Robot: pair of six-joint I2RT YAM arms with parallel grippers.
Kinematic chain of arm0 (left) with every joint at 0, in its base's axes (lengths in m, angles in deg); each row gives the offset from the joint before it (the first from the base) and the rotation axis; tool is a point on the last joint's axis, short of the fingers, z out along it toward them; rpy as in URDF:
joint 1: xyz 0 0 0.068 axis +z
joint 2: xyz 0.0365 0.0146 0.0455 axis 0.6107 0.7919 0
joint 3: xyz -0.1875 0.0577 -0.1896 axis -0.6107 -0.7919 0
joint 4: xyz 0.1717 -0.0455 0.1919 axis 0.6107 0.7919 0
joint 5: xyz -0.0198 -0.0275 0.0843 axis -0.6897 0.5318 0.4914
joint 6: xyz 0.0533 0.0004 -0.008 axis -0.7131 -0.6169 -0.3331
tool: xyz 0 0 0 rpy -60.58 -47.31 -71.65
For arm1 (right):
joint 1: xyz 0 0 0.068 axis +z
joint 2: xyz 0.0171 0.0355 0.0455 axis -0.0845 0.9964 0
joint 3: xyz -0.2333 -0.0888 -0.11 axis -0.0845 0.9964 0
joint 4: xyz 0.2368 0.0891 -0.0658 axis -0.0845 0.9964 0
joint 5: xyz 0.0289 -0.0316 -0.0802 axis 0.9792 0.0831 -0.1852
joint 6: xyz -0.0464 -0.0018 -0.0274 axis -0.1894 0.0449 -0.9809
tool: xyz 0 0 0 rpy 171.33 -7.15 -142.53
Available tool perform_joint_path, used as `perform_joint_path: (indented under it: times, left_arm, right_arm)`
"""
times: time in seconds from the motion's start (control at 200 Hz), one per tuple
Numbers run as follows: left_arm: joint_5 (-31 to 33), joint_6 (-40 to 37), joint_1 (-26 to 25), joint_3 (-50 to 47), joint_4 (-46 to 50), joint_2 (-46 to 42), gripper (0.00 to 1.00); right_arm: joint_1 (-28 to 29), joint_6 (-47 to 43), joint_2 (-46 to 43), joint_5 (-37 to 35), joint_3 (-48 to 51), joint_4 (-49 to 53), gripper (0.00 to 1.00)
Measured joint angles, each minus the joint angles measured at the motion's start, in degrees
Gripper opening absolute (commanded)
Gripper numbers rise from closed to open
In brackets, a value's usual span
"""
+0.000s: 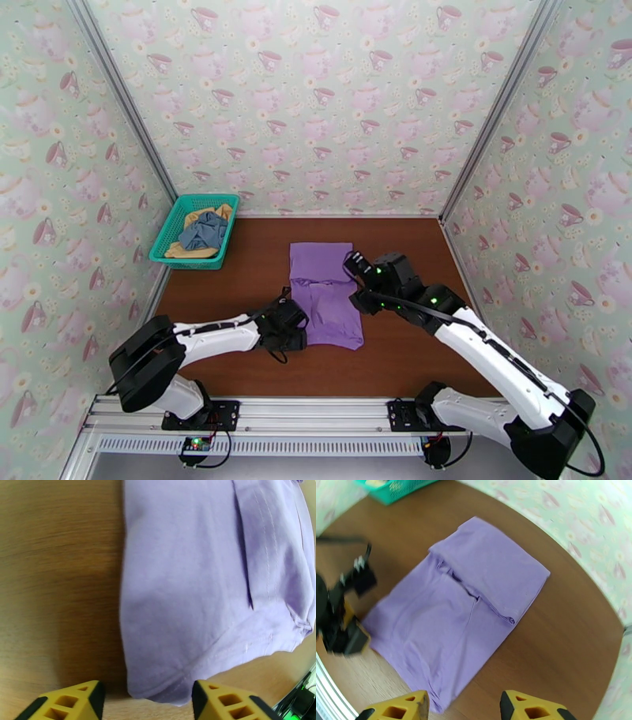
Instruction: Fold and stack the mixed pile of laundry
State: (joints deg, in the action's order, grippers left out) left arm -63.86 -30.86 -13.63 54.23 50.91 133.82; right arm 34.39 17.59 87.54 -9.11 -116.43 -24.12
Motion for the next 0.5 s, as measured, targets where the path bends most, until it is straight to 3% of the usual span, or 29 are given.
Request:
perform_joint_path:
  times: [0.215,0.501]
  left_arm:
    - [1.40,8.37,-1.40,-2.43,-0.39,-2.73,0.61]
    - [3.28,19.52,-3.85,-6.14,-2.10,-9.27,0.62]
  right_arm:
    - [5.03,-14.23,-0.02,-7.50,2.75,2.32,0.55]
    - [6.69,-27.61,-0.02,-9.44,9.70,2.34,0.56]
